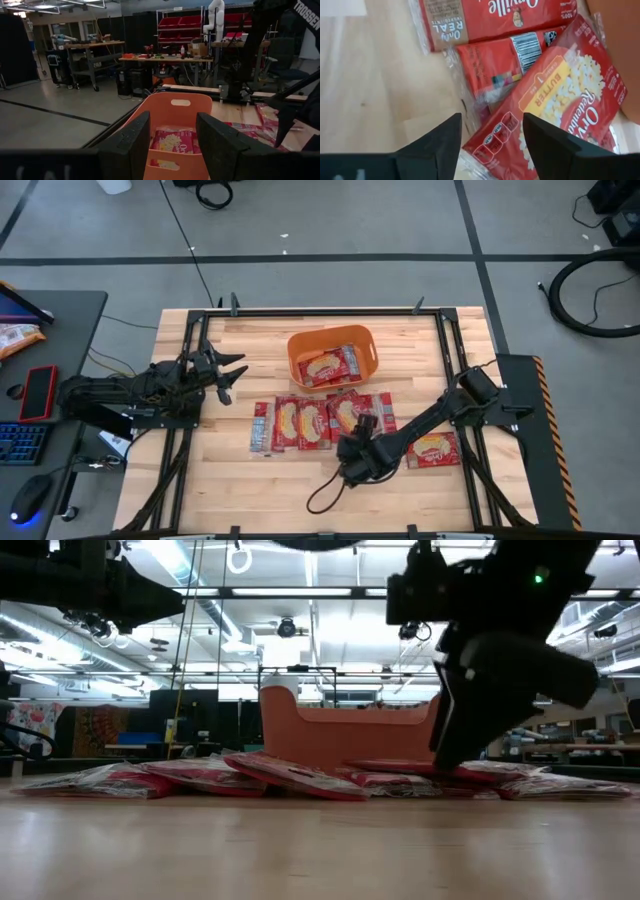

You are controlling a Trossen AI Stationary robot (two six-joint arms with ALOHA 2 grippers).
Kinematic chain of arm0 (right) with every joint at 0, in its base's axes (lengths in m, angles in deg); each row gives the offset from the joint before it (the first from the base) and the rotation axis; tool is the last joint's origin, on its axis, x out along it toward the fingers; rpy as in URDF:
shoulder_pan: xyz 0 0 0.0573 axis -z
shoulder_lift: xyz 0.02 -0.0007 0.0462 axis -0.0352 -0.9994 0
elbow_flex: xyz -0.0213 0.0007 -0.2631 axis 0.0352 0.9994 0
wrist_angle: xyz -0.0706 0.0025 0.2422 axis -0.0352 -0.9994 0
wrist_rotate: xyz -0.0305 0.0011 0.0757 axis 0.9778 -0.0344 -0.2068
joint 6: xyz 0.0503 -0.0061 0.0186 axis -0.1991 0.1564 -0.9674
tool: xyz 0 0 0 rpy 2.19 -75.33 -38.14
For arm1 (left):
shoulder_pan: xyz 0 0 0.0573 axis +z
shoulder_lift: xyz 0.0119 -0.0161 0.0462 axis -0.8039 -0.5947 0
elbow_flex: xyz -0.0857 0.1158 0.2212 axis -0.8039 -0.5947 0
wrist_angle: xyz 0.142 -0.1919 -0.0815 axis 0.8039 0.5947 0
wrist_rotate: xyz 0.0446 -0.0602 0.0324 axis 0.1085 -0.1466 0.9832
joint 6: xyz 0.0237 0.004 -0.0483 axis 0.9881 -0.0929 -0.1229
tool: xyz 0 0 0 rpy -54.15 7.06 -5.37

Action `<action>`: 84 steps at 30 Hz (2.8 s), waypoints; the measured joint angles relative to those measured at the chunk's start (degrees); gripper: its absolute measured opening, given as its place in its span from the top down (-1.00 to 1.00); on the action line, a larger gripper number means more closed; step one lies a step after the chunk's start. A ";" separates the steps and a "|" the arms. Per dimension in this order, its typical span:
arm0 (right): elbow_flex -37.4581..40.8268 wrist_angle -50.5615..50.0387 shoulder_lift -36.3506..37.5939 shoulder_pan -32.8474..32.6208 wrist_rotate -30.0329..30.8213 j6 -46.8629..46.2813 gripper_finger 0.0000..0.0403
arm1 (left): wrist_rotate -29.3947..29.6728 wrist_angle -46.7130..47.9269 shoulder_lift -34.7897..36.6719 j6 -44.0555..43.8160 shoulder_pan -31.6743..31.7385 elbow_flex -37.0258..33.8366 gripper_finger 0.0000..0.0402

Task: Sort popcorn bags into baskets
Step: Put the red popcorn bag into the orange bin

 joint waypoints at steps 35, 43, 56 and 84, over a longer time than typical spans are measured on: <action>-6.87 -20.72 -0.02 -0.11 -8.71 0.70 0.97 | 0.00 0.88 0.00 -0.52 0.01 0.00 0.18; -11.39 -27.91 -0.05 -0.15 -10.58 0.05 0.91 | 0.00 1.22 0.00 -0.87 -0.01 0.00 0.18; -20.41 -36.42 -0.06 0.48 -12.15 1.31 0.82 | -1.97 1.22 0.00 -2.01 0.01 0.00 0.18; -7.07 -13.75 0.00 -0.38 -8.76 -0.16 0.20 | -1.97 1.77 0.00 -1.96 -0.01 0.00 0.18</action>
